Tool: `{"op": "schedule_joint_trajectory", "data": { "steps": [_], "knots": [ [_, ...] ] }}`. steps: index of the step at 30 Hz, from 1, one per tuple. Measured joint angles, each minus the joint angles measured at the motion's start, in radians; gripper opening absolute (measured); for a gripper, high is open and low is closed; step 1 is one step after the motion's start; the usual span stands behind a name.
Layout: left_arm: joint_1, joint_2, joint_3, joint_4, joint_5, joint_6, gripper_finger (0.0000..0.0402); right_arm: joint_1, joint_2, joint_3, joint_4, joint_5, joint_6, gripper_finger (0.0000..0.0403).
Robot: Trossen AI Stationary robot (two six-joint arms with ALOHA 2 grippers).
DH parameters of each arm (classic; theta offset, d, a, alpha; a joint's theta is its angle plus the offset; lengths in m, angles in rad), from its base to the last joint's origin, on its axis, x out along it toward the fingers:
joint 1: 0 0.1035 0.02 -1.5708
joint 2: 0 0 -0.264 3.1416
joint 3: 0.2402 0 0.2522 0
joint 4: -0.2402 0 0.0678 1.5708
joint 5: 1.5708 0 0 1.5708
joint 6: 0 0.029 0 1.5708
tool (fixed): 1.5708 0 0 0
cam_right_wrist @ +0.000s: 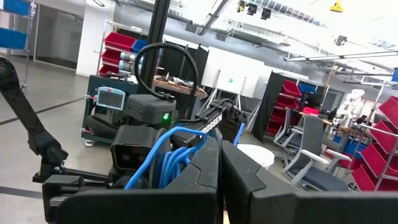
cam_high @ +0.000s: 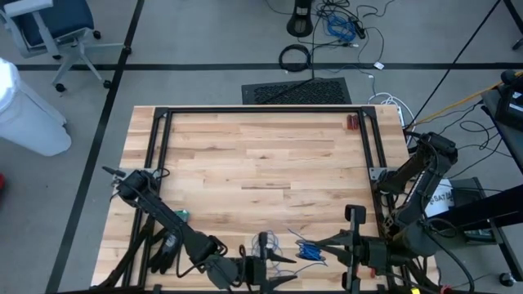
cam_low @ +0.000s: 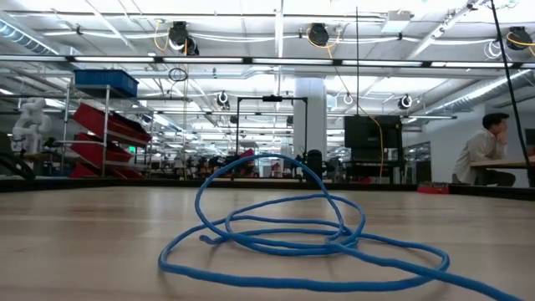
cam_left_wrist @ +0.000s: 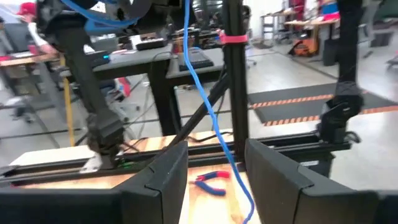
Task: Coil cords
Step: Coil the blue wire onto the spool
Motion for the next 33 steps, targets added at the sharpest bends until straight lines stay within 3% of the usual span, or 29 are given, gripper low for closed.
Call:
{"op": "schedule_joint_trajectory", "data": {
  "steps": [7,28,33],
  "knots": [
    [0.024,0.041,0.0,0.084,0.074,-0.001,0.0167,0.0,0.0,0.0,-0.001,0.0,0.001,0.0],
    [0.012,0.049,0.0,0.127,0.052,0.034,0.0154,0.0,0.0,0.0,0.0,0.0,-0.001,0.0],
    [0.011,0.049,0.0,0.133,0.04,0.035,0.0131,0.0,0.0,0.0,0.0,0.0,-0.002,0.0]
  ]
}}
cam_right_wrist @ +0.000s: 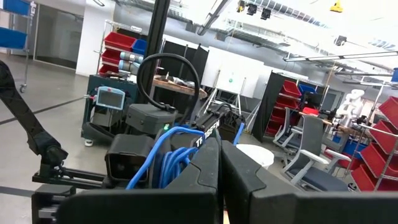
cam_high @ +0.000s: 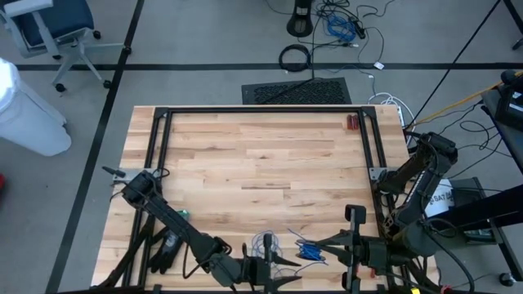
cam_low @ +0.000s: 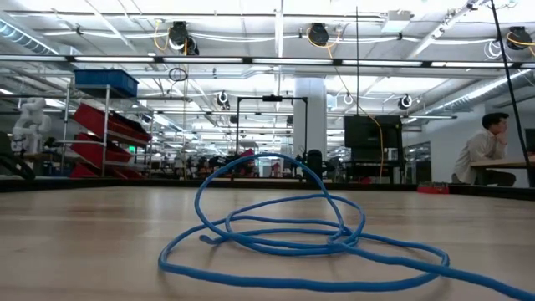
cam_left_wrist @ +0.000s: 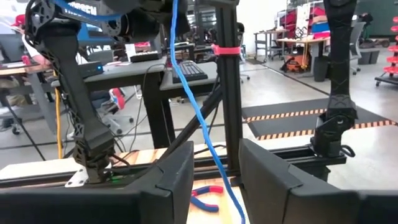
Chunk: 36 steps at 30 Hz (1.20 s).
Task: Coil cords
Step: Coil the blue wire onto the spool
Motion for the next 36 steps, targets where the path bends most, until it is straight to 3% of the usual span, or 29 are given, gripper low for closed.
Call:
{"op": "schedule_joint_trajectory", "data": {
  "steps": [8,15,27,36],
  "knots": [
    [-0.004,0.0,0.0,0.0,-0.003,-0.002,0.0082,0.0,0.0,0.0,0.0,0.0,0.0,0.0],
    [0.001,0.0,0.0,0.002,-0.025,-0.001,0.0008,0.0,0.0,0.0,0.0,-0.001,0.003,0.0],
    [0.054,0.0,0.0,0.006,-0.025,-0.008,0.0003,0.0,0.0,0.0,-0.008,-0.009,0.034,0.0],
    [0.052,-0.006,0.0,-0.168,-0.033,-0.045,0.0002,0.02,0.0,0.0,0.016,-0.008,0.012,0.0]
  ]
}}
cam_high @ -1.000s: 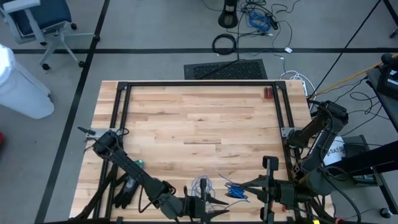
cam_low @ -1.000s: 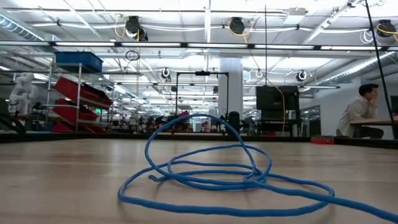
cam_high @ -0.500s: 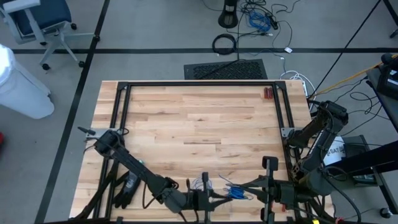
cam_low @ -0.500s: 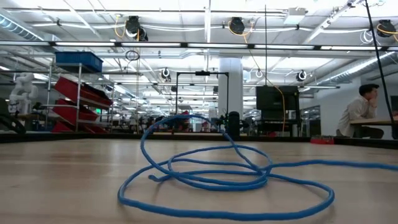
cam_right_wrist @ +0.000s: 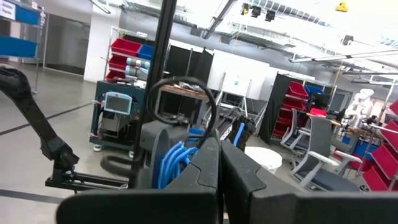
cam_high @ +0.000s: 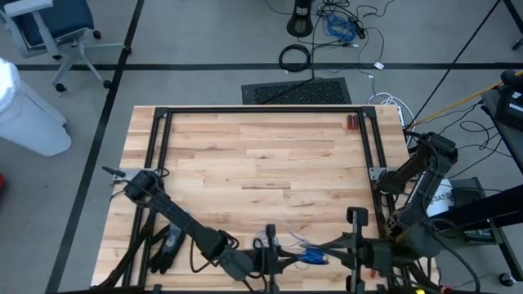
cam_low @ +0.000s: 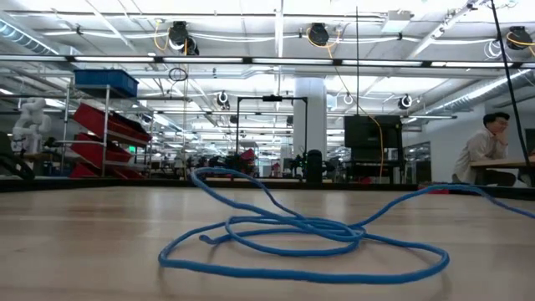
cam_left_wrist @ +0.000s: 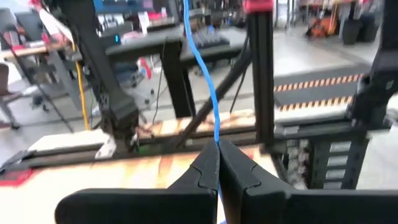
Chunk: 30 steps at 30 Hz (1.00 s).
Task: Coil cords
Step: Coil the blue wire onto the spool
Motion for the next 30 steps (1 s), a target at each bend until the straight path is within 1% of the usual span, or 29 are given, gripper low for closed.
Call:
{"op": "schedule_joint_trajectory", "data": {
  "steps": [7,11,16,20,23,27,30],
  "knots": [
    [-0.003,-0.048,0.0,-0.187,-0.065,-0.072,0.0002,0.041,0.0,0.0,0.046,0.012,-0.055,0.0],
    [-0.022,-0.102,0.0,-0.324,-0.114,-0.101,0.0002,0.057,0.0,0.0,0.069,0.06,-0.087,0.0],
    [-0.053,-0.165,0.0,-0.577,-0.15,-0.222,0.0002,0.072,0.0,0.0,0.085,0.084,-0.108,0.0],
    [-0.071,-0.196,0.0,-0.734,-0.165,-0.324,0.0002,0.072,0.0,0.0,0.084,0.089,-0.11,0.0],
    [-0.086,-0.205,0.0,-0.795,-0.187,-0.358,0.0002,0.072,0.0,0.0,0.083,0.09,-0.11,0.0],
    [-0.103,-0.217,0.0,-0.807,-0.218,-0.359,0.0002,0.072,0.0,0.0,0.08,0.093,-0.11,0.0],
    [-0.114,-0.232,0.0,-0.827,-0.254,-0.36,0.0002,0.072,0.0,0.0,0.072,0.129,-0.11,0.0]
  ]
}}
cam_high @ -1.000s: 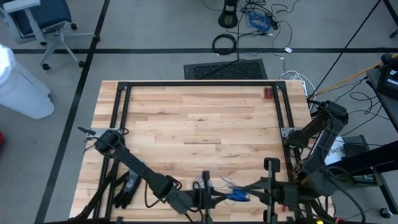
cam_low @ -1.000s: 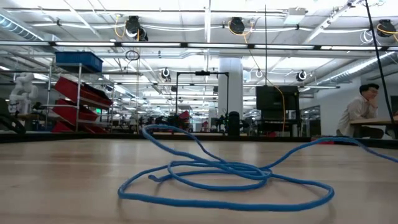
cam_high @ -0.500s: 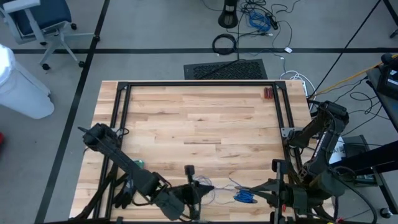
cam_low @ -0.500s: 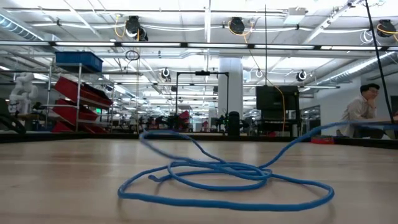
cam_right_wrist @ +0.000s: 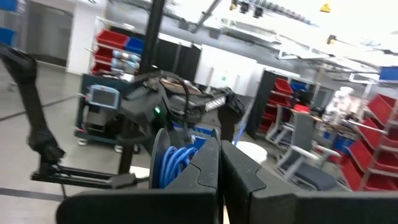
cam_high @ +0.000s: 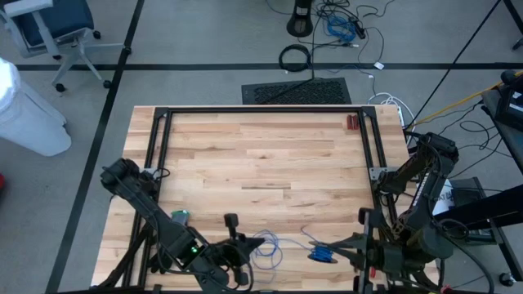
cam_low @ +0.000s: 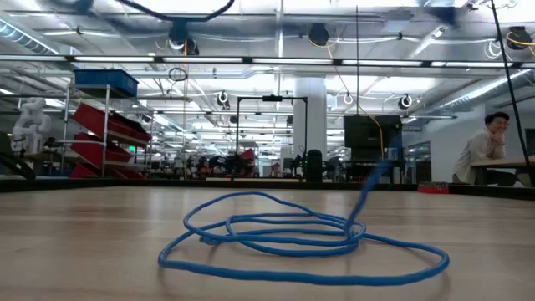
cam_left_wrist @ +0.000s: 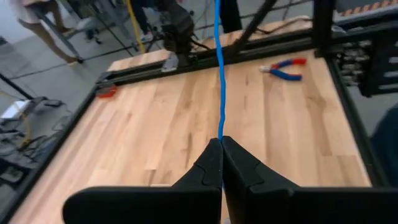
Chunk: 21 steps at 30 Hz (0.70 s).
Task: Coil cords
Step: Coil the blue wire onto the spool
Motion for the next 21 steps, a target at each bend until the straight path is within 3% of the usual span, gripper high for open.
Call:
{"op": "schedule_joint_trajectory", "data": {
  "steps": [9,21],
  "knots": [
    [-0.042,-0.042,0.0,-0.064,-0.145,-0.023,0.0002,-0.005,0.0,0.0,-0.054,0.035,0.018,0.0],
    [-0.042,-0.052,0.002,-0.061,-0.153,-0.026,0.0002,-0.094,0.0,0.0,-0.251,0.028,0.166,0.0]
  ]
}}
